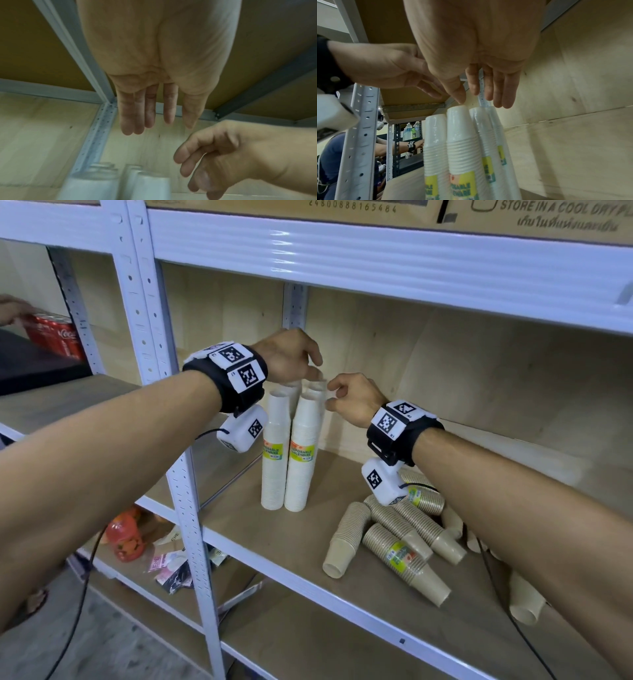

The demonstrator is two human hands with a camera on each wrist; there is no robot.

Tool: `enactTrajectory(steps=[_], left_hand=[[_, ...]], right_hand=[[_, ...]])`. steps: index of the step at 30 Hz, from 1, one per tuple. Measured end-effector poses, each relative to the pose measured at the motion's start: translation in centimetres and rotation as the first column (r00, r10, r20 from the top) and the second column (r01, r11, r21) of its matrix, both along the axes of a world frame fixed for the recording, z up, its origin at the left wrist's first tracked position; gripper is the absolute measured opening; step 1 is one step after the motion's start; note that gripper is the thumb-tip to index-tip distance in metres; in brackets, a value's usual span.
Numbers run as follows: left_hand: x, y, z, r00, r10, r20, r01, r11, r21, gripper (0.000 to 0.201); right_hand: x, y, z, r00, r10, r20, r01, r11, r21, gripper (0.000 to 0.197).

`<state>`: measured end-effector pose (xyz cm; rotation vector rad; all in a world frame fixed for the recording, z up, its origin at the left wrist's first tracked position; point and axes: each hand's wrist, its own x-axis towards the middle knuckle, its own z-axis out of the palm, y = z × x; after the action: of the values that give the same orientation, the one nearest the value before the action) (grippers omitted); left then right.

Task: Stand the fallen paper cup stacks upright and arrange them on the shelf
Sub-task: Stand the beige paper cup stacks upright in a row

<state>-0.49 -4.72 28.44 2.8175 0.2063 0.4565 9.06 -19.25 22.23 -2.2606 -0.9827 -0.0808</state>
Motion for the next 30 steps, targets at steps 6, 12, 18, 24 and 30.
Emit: enactTrajectory(steps=[6,12,18,24,30], left_hand=[[1.4,-5.2,-1.2,0.993,-0.117,-0.026,0.114,0.99,-0.079,0.033],[2.3,-9.0,-8.3,0.963,-0.18,-0.2,0.143,0.973,-0.183,0.05],[1.4,-10.8,-16.4,0.909,-0.174,-0.378,0.129,0.982,-0.14,0.068],[0.4,-11.5,-21.7,0.859,-0.166,-0.485,0.092,0.981,-0.172,0.085],[-0.6,-11.6,-24.2,0.836,-0.111,-0.537,0.031,0.987,-0.156,0.114]], right_hand=[[0.9,-4.8,-2.4,0.991,-0.125,-0.037,0.121,0.988,-0.096,0.035],[0.7,-10.0,-7.2,0.966,-0.233,-0.109,0.196,0.942,-0.273,0.04],[-1.4,-14.8,-12.0,0.954,-0.245,-0.174,0.152,0.892,-0.426,0.044],[-2.5,-17.9,-15.8,0.945,-0.276,-0.176,0.149,0.842,-0.519,0.072],[-3.6,-19.4,-16.9,0.961,-0.247,-0.125,0.127,0.794,-0.594,0.066]])
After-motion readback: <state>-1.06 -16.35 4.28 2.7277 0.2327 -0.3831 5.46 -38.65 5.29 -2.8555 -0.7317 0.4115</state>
